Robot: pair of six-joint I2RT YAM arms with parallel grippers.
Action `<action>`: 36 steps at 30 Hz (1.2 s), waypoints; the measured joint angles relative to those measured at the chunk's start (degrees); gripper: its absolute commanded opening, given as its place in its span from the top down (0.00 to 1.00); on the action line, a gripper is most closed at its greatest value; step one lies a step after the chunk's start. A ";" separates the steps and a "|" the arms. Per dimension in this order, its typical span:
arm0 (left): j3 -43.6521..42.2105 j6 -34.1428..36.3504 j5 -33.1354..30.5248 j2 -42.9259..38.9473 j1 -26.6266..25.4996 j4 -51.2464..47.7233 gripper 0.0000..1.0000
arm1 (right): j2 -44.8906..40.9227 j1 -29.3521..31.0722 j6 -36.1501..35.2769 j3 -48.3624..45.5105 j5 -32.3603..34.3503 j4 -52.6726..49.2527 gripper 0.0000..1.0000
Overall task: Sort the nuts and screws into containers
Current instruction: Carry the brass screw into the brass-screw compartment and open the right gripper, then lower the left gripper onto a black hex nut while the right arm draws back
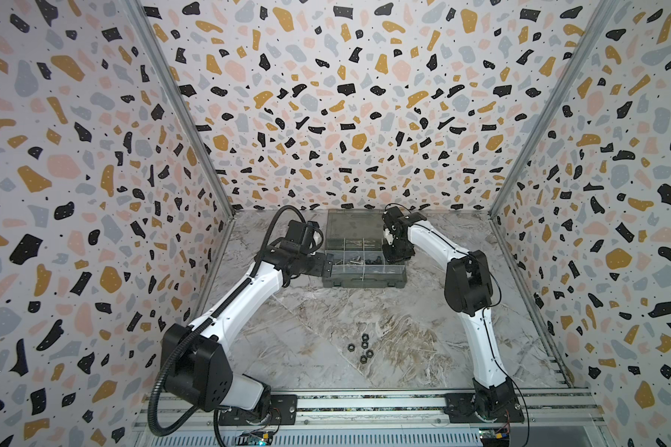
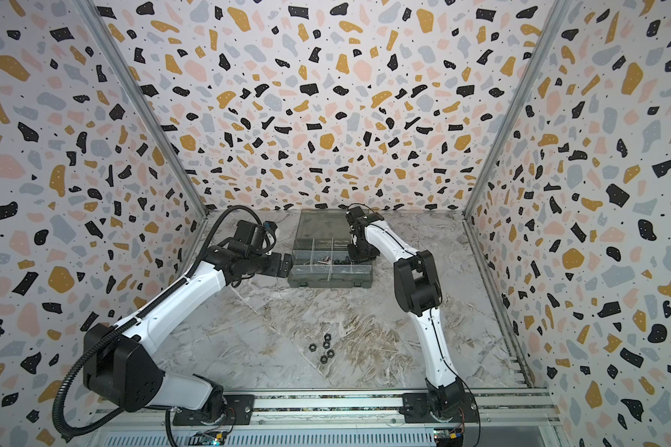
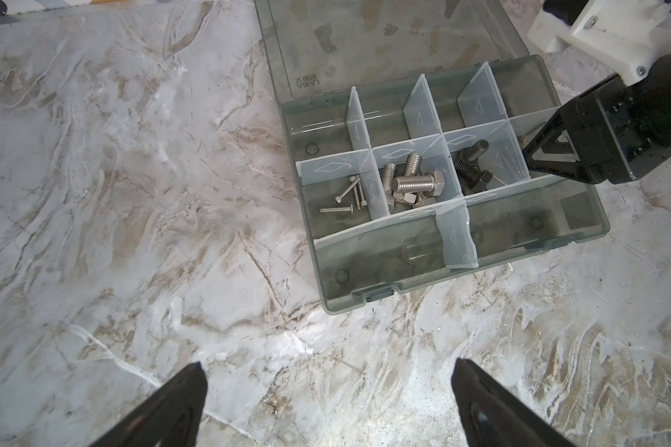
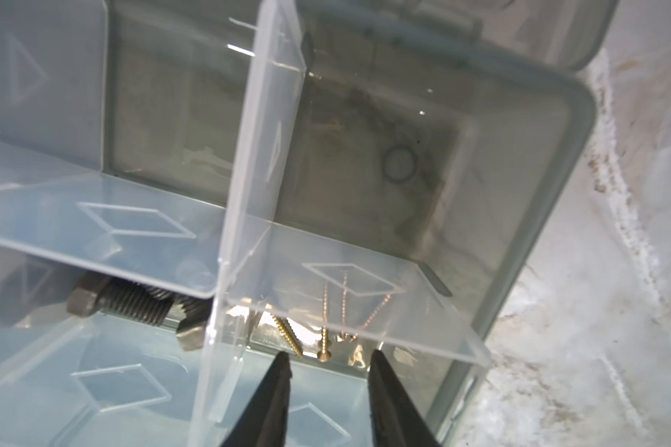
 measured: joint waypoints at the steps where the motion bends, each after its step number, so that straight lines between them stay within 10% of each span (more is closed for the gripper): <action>1: -0.04 0.00 0.11 0.00 0.00 -0.11 0.00 | -0.39 0.00 -0.09 -0.24 -0.02 0.04 0.60; 9: -3.17 -0.17 1.66 -0.20 -2.23 -2.25 0.07 | -14.47 0.37 -0.15 -10.43 -0.92 0.52 0.55; 23: -9.01 -6.05 2.82 6.25 -24.52 -3.91 0.19 | -43.74 1.09 2.43 -46.69 -6.40 4.33 0.49; 36: -6.73 -10.58 4.33 17.18 -30.40 -1.62 0.27 | -58.77 0.70 3.91 -58.27 -7.98 4.33 0.48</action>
